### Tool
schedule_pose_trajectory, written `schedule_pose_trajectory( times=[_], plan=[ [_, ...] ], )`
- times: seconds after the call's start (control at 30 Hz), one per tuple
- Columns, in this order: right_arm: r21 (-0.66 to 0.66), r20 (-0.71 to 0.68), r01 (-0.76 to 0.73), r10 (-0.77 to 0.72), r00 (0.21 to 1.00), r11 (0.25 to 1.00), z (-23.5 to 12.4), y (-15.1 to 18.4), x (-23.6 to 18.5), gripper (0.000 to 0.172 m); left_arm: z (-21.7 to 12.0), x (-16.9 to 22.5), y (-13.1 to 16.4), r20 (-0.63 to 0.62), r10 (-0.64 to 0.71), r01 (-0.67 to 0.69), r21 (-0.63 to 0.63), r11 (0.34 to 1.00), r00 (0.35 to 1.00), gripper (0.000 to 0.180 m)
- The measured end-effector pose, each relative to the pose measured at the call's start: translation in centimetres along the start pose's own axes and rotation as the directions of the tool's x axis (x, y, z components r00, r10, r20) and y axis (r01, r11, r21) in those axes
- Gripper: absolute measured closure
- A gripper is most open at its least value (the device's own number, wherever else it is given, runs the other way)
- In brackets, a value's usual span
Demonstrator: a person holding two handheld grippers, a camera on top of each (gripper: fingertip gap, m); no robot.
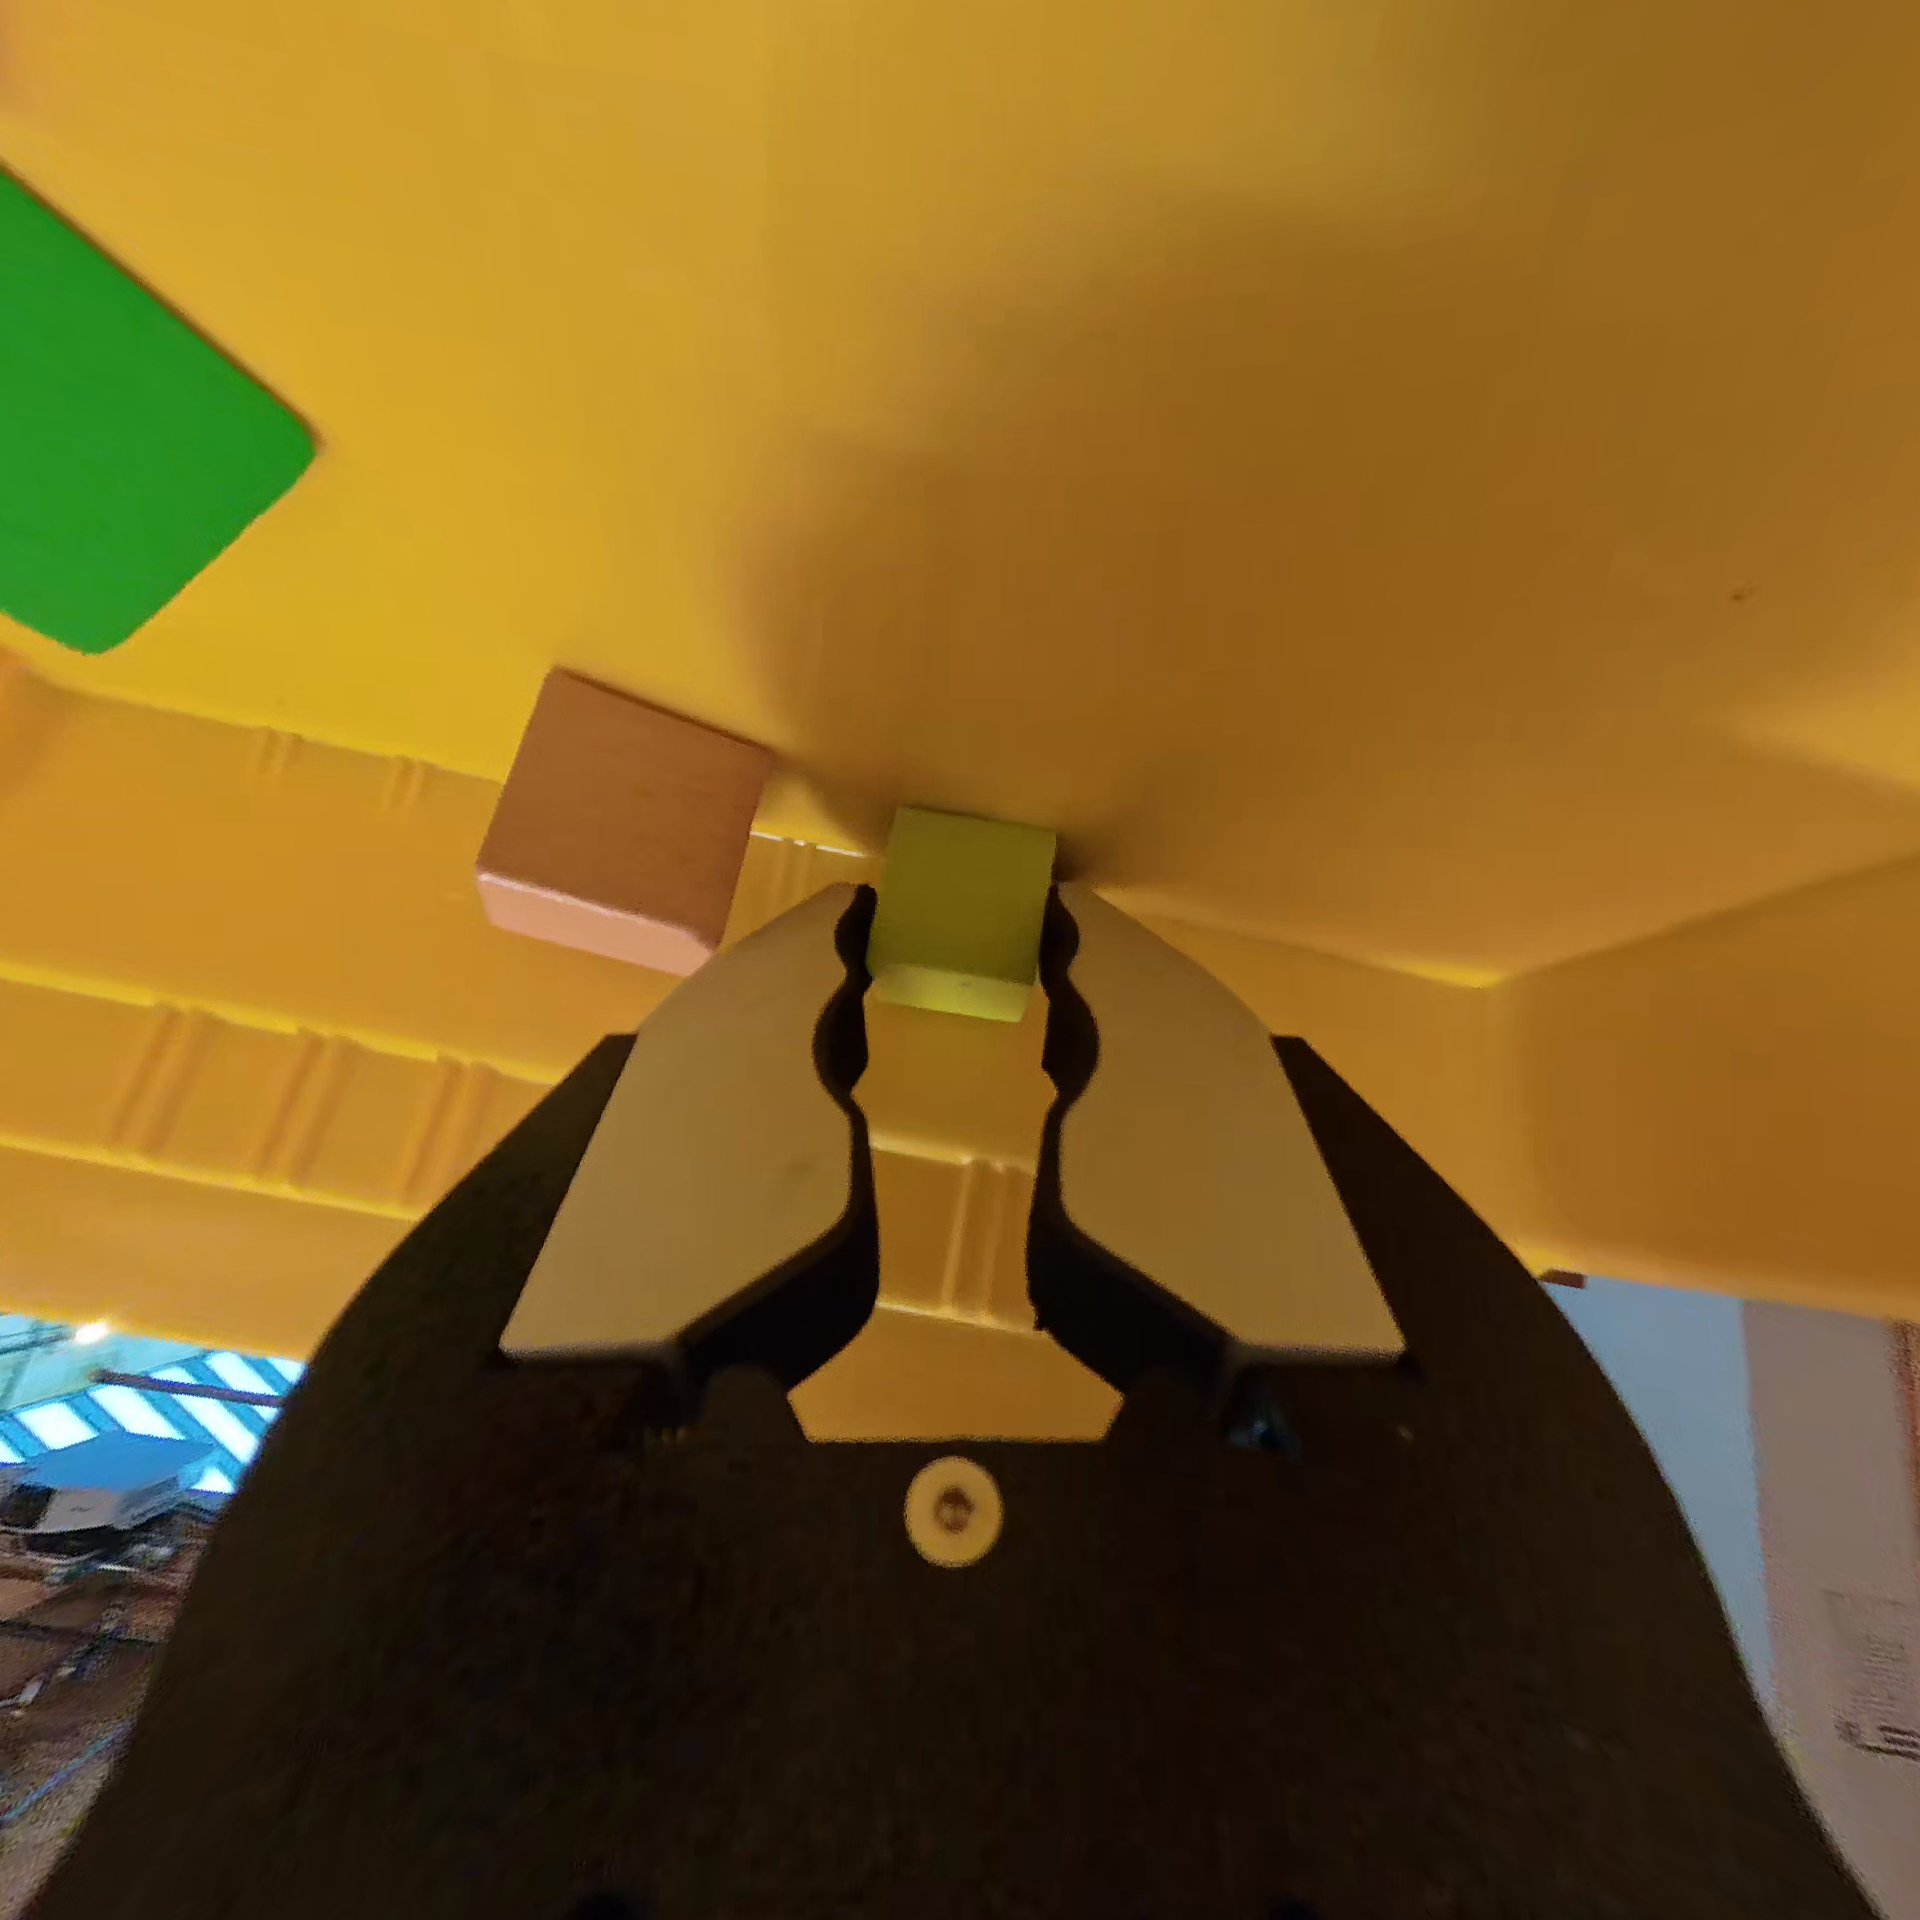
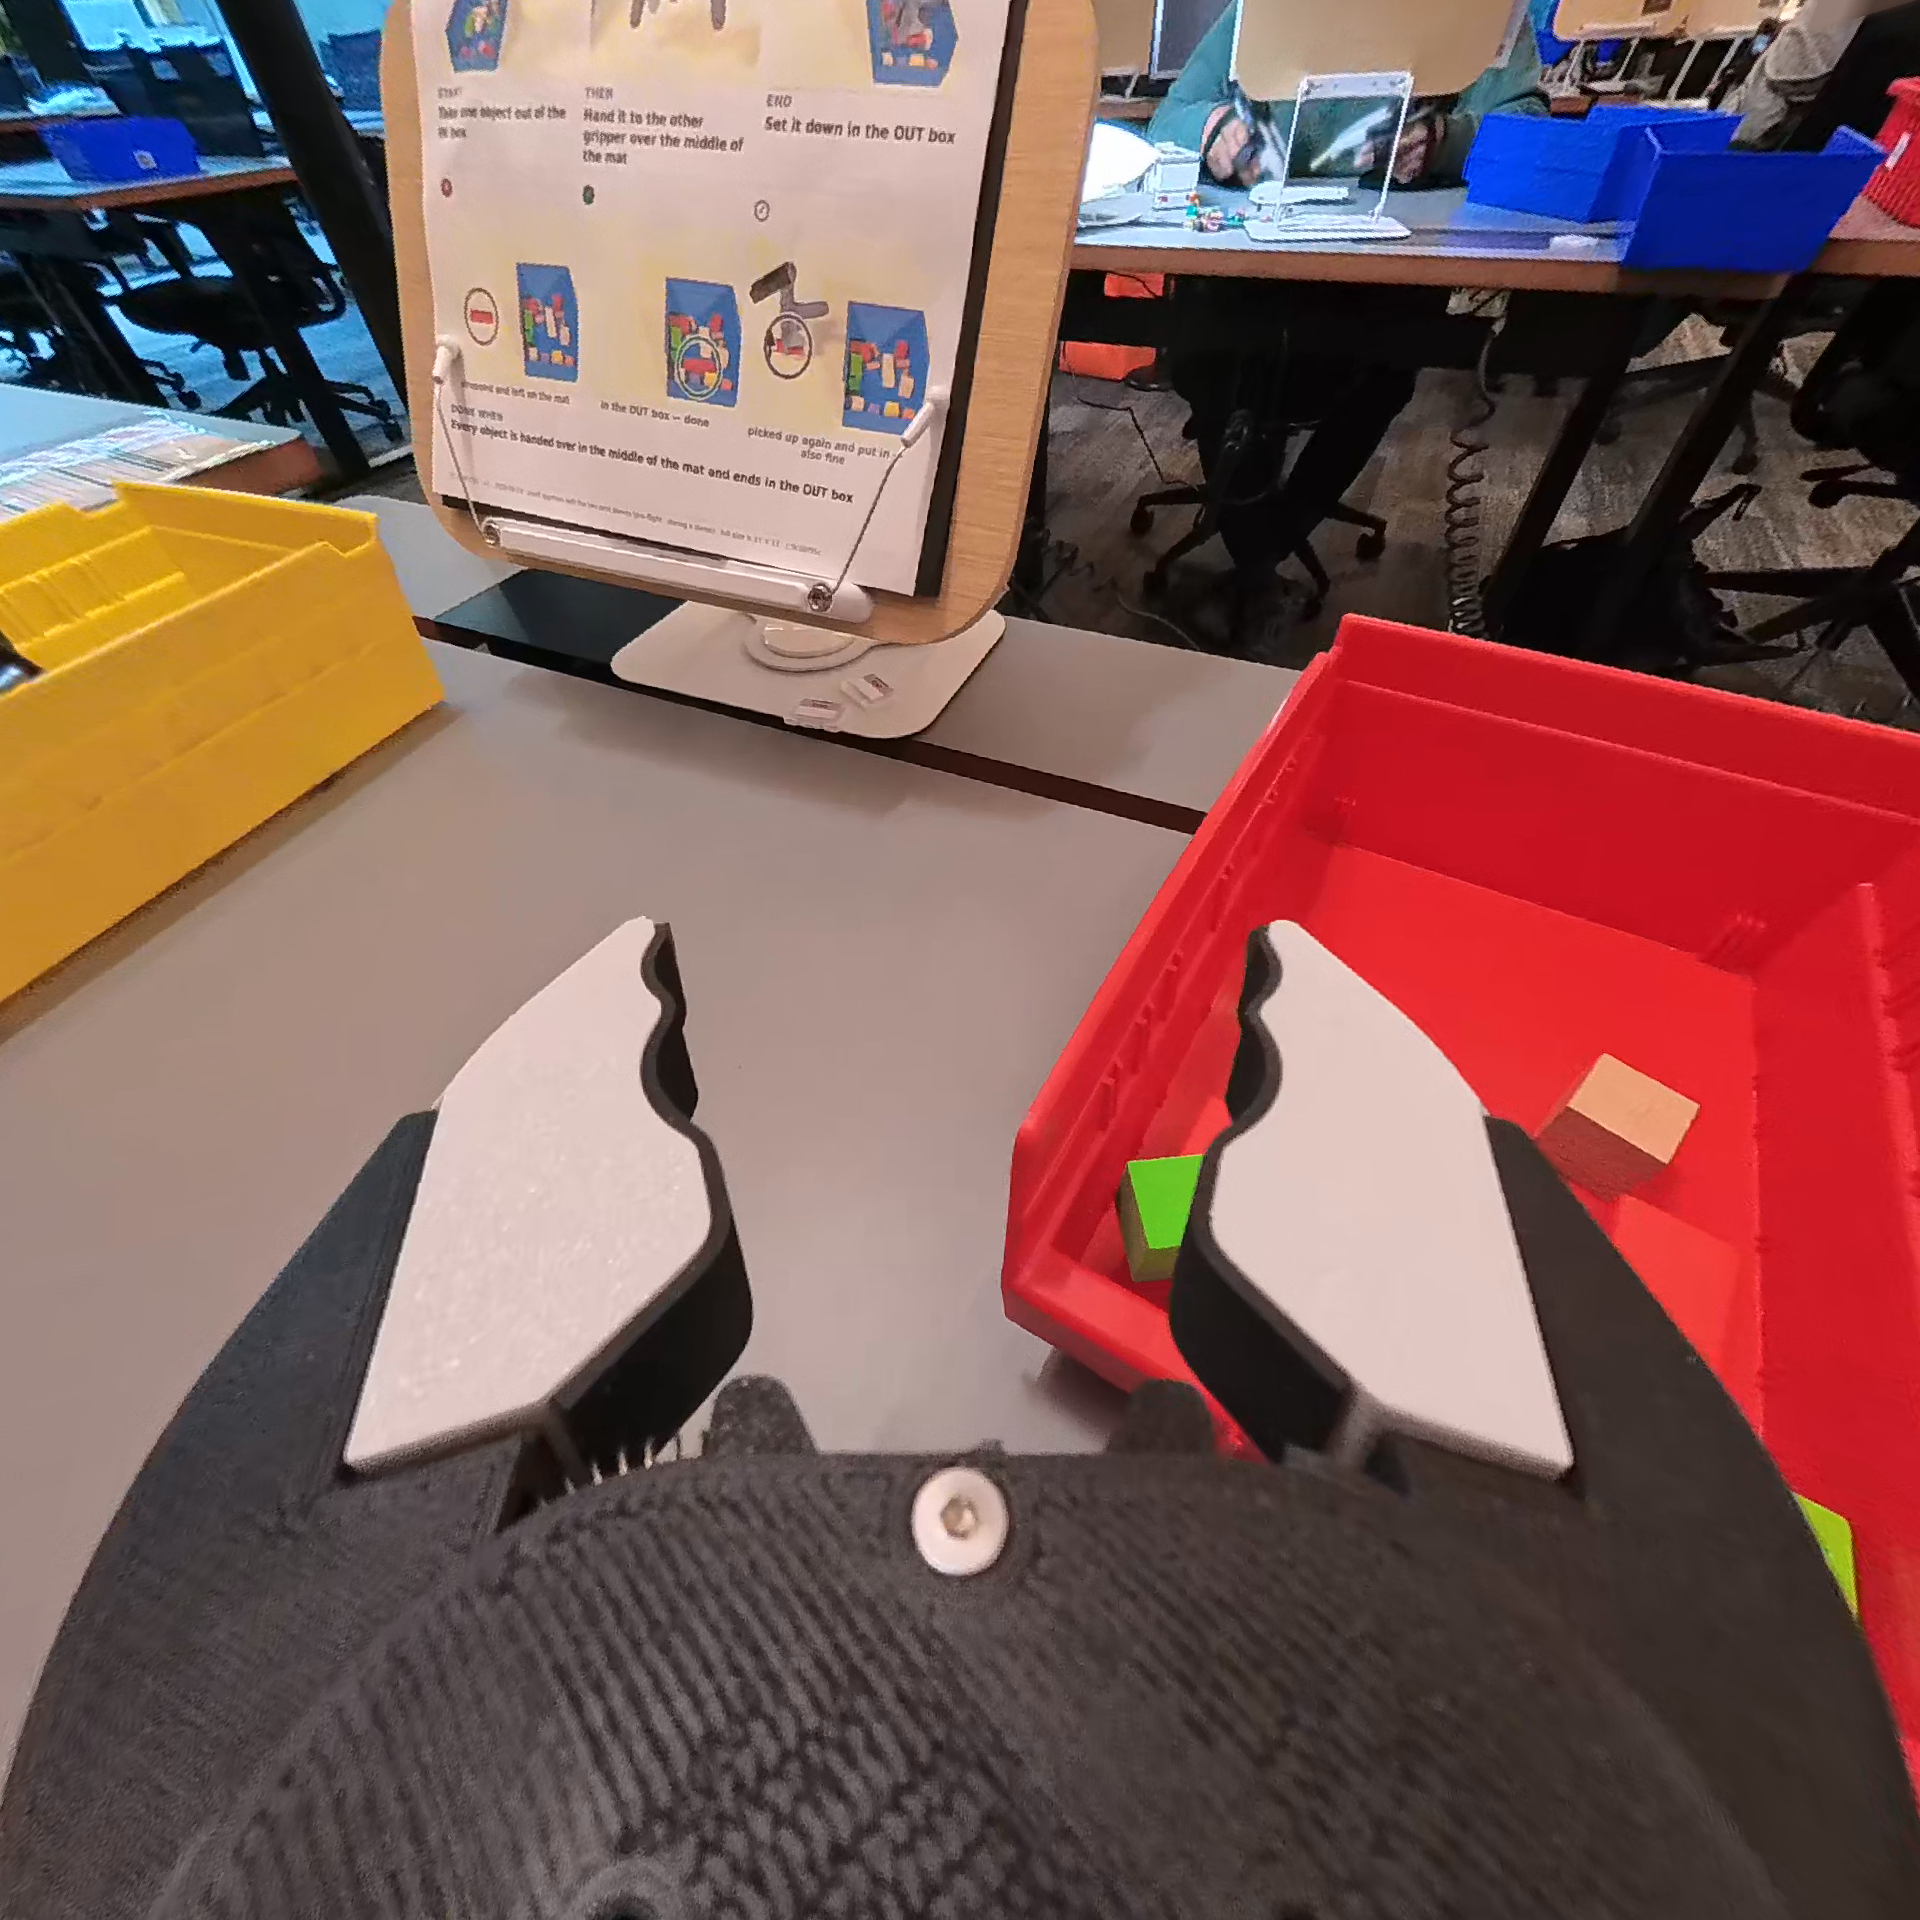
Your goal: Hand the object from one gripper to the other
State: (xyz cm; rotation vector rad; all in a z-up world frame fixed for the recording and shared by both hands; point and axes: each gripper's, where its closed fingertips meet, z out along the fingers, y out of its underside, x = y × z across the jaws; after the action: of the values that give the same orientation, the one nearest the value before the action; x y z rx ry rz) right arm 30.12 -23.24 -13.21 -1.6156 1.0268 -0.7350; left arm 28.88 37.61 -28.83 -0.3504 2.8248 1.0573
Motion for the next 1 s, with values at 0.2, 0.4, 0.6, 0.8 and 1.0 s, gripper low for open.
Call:
schedule_pose_trajectory(
  times=[0.2, 0.4, 0.6, 0.8, 1.0],
  plan=[
    [0.017, 0.009, -0.006, 0.006, 1.0, 1.0, -0.2, -0.4, -0.3, 0.07, -3.1, 0.6, -0.3, -0.103, -0.178, 0.195, 0.187, 0.963, 0.979, 0.152],
    [0.08, 0.092, -0.002, -0.005, 0.996, 0.997, -0.4, -2.0, -2.6, 0.071, -13.0, 1.9, -1.8, -0.264, -0.315, 0.41, 0.63, 0.66, 0.912, 0.151],
    [0.159, 0.439, -0.042, -0.032, 0.898, 0.986, -0.6, -4.2, -11.6, 0.086, -28.5, 6.0, -4.7, -0.433, -0.129, 0.437, 0.9, 0.001, 0.892, 0.152],
    [0.216, 0.697, -0.108, -0.076, 0.713, 0.97, -2.4, -5.7, -20.3, 0.099, -38.2, 11.5, -7.9, -0.351, 0.056, 0.347, 0.868, -0.354, 0.935, 0.152],
    [0.151, 0.828, -0.117, -0.061, 0.558, 0.982, -4.2, -5.1, -24.7, 0.104, -42.4, 15.0, -10.4, -0.196, 0.071, 0.205, 0.848, -0.488, 0.978, 0.152]
  ],
)
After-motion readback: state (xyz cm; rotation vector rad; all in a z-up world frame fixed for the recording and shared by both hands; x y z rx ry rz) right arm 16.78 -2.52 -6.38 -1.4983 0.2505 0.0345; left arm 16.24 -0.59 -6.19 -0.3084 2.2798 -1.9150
